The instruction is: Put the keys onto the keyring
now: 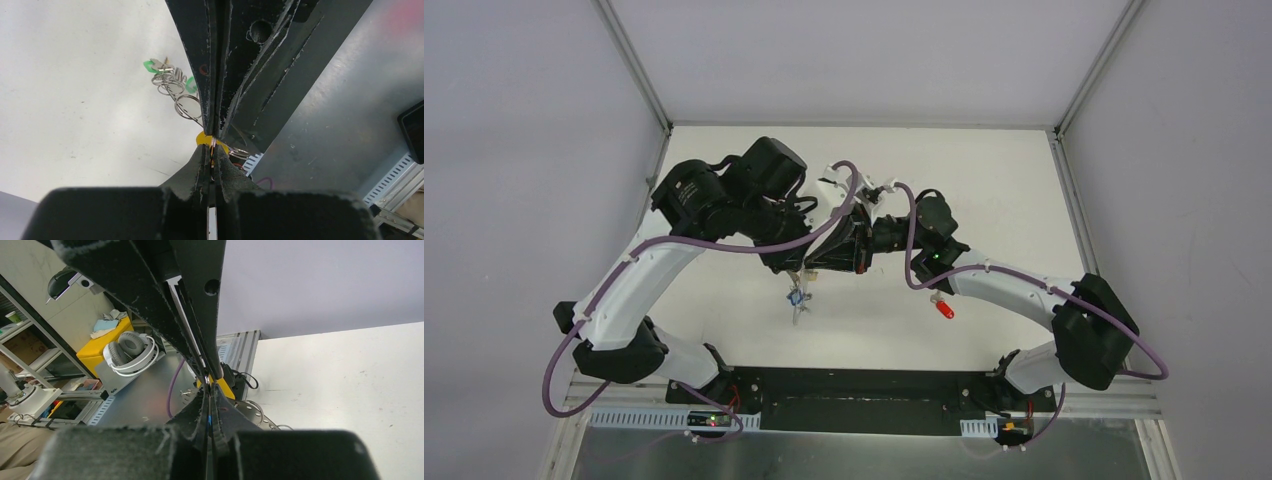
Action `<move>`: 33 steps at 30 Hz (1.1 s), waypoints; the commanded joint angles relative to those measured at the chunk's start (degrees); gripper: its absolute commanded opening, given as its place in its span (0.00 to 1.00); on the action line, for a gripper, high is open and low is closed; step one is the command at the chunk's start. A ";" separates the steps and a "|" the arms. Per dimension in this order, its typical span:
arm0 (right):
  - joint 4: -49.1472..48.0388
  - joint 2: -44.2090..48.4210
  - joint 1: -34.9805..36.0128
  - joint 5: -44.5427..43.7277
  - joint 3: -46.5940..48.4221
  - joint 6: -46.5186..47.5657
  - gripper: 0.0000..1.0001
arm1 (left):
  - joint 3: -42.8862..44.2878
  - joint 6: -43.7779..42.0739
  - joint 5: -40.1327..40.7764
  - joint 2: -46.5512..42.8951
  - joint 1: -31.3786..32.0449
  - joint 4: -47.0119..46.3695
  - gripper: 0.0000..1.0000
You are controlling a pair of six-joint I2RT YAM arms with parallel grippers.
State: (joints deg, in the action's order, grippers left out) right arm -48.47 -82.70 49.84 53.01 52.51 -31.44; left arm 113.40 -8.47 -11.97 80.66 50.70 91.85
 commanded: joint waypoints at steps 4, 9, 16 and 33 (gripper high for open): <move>-3.01 0.15 -0.10 1.29 2.87 -0.31 0.00 | -0.92 0.14 0.25 -3.25 0.45 2.40 0.03; -3.12 0.75 -0.05 0.64 2.47 0.03 0.00 | -2.04 0.64 1.07 -5.00 0.45 0.26 0.32; -3.12 1.62 -0.18 -0.27 1.81 0.54 0.00 | -8.48 2.06 3.70 -13.14 0.43 -10.45 0.47; -2.95 2.80 -0.27 0.75 1.37 0.67 0.00 | -56.48 -1.00 4.15 -53.59 0.41 -57.12 0.45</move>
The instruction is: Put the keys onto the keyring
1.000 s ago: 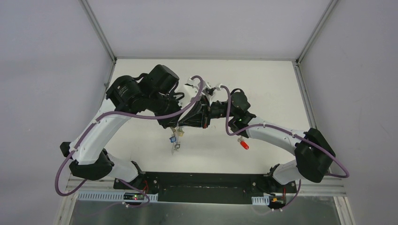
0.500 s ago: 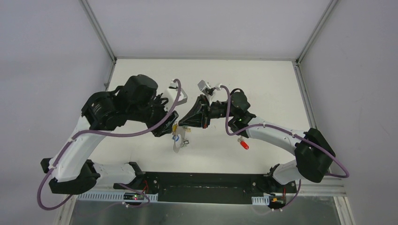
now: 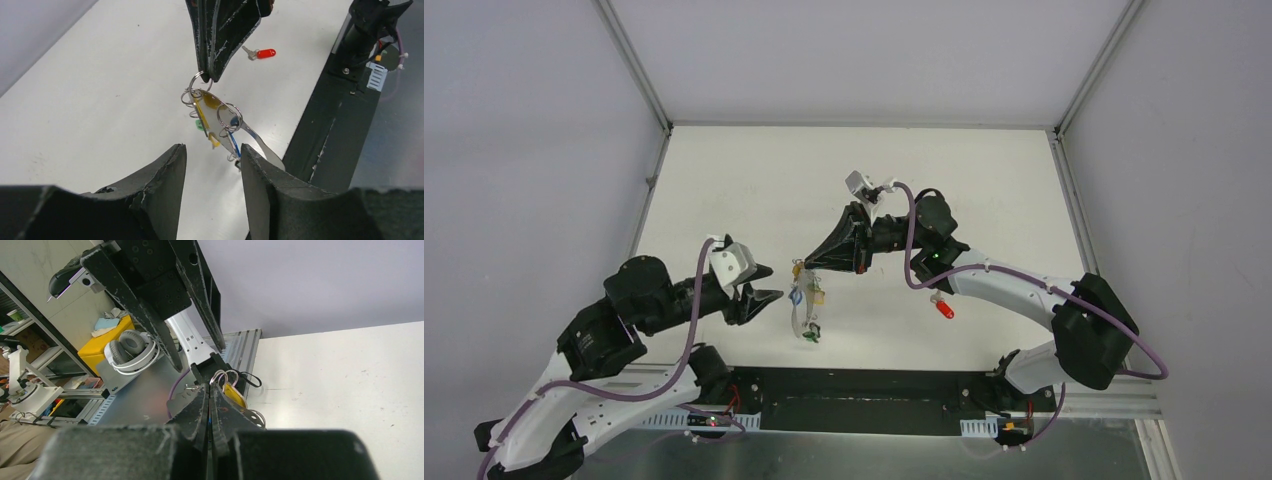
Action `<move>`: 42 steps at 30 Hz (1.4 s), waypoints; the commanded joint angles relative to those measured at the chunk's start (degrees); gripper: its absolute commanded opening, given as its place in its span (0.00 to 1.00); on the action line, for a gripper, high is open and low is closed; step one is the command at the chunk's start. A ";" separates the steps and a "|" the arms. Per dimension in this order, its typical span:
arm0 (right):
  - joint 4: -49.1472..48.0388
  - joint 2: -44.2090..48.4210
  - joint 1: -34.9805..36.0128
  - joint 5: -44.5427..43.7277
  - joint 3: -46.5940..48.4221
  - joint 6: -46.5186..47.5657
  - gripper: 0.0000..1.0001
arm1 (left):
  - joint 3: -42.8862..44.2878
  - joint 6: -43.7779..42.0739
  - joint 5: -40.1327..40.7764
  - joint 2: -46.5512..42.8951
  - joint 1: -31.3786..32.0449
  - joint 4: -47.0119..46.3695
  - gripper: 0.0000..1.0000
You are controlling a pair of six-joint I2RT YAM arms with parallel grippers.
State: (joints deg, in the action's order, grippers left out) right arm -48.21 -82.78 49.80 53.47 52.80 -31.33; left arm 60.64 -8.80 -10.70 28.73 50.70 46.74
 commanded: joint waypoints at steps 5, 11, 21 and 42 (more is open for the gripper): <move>-3.21 2.81 -0.23 0.47 1.08 0.35 0.00 | -6.87 -0.06 6.29 -2.24 0.43 -15.56 0.40; -3.21 2.80 -0.23 0.49 1.13 0.35 0.00 | -8.83 0.90 6.15 -0.83 0.45 -18.37 0.40; -3.21 2.80 -0.22 0.49 1.08 0.31 0.00 | -11.11 1.85 4.92 -0.43 0.45 -20.46 0.31; -3.21 2.89 -0.23 0.25 0.82 0.39 0.00 | -14.41 0.47 -0.12 -0.32 0.45 -19.34 0.00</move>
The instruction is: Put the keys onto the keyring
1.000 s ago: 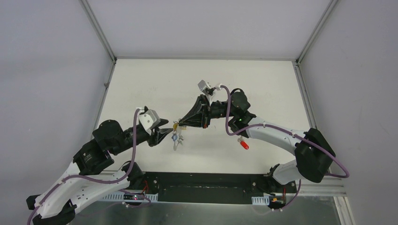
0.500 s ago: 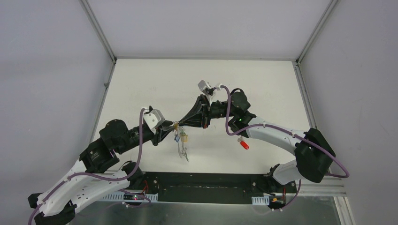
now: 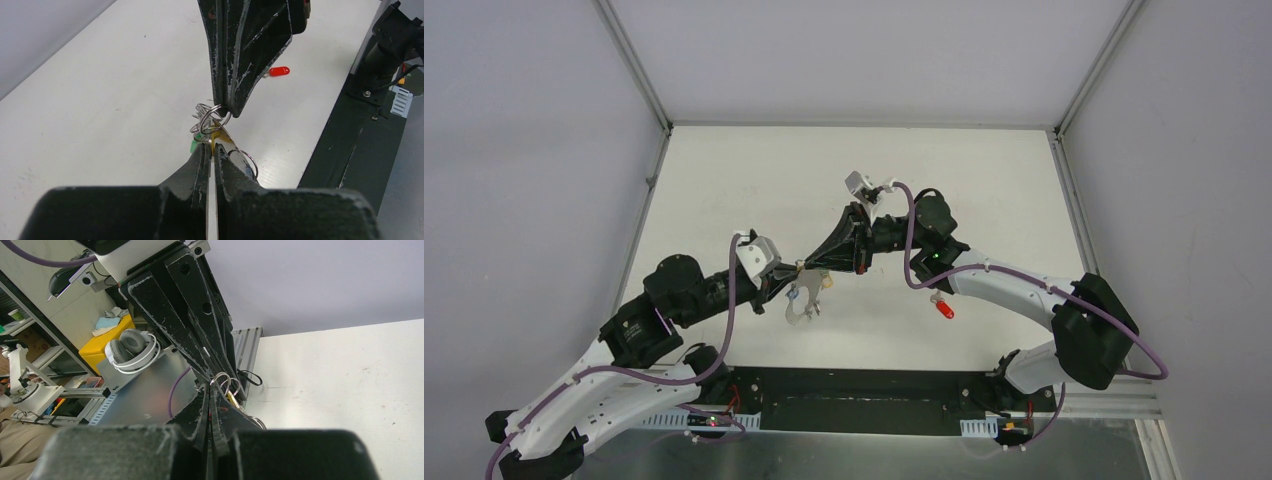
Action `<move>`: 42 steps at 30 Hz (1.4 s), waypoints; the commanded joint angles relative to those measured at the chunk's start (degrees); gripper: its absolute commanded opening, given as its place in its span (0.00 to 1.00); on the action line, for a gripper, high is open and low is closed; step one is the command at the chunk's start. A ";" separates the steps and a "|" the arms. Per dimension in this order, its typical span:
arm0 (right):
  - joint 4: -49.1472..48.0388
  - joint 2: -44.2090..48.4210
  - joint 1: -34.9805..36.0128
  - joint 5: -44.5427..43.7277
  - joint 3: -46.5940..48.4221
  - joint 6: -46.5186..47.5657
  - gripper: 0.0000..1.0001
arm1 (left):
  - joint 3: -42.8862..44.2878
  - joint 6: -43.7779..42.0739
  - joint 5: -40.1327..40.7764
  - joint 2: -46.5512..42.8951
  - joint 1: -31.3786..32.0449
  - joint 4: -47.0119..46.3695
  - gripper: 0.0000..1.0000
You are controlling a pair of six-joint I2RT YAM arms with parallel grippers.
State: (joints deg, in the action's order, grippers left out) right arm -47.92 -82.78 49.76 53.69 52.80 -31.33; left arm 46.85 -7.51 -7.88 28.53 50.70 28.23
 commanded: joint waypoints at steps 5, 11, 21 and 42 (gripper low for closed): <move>-3.49 2.89 -0.19 0.01 0.73 0.37 0.00 | -0.64 -1.16 -3.95 0.53 0.44 1.17 0.00; -3.49 2.80 -0.19 0.10 0.64 0.48 0.00 | -0.46 -2.37 -4.51 1.16 0.37 2.75 0.00; -3.49 2.71 -0.19 0.10 0.49 0.48 0.00 | 0.66 -5.67 -4.69 1.07 0.45 3.67 0.03; 22.66 13.58 -6.23 -2.11 -4.85 15.26 0.00 | 6.15 7.30 4.65 -0.93 0.45 7.81 0.99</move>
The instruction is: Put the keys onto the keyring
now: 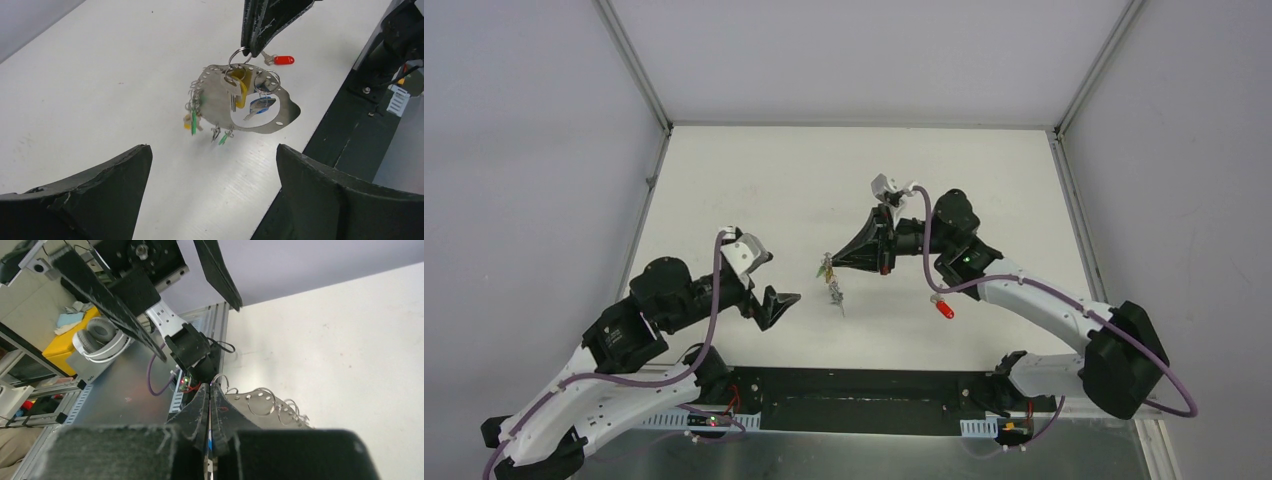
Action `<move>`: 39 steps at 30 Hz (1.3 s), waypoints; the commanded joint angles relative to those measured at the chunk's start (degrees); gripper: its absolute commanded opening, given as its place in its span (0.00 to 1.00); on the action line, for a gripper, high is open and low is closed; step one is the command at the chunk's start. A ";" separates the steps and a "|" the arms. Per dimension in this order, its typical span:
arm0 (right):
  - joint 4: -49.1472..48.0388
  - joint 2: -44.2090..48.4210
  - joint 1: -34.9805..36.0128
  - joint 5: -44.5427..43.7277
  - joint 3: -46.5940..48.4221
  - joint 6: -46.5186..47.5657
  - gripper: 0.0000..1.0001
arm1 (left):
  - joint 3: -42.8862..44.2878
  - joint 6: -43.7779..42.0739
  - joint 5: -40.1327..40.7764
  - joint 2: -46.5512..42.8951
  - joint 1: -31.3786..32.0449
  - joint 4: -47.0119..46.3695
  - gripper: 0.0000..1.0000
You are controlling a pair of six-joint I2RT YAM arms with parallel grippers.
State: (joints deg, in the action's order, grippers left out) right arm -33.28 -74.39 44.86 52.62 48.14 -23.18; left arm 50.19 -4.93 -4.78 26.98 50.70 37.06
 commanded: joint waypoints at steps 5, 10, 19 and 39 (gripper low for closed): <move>23.04 6.63 -2.29 -4.66 2.46 17.27 0.00 | 4.16 11.56 0.11 4.42 0.43 -2.33 0.99; 32.81 1.09 -2.32 -5.22 7.21 22.21 0.00 | 5.29 18.14 0.82 8.88 0.43 -5.10 0.99; 30.69 -16.38 -2.38 -0.20 14.76 20.24 0.00 | 2.20 32.36 4.38 13.45 0.44 -12.26 0.99; 23.24 -24.69 -15.68 -10.03 19.61 11.44 0.52 | -15.27 64.88 9.40 8.71 0.11 -16.32 0.99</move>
State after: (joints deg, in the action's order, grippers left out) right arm -7.14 -105.12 32.12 47.00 66.89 -12.05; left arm 37.76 53.60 1.65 38.96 50.68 24.97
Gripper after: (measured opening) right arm 0.393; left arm 0.992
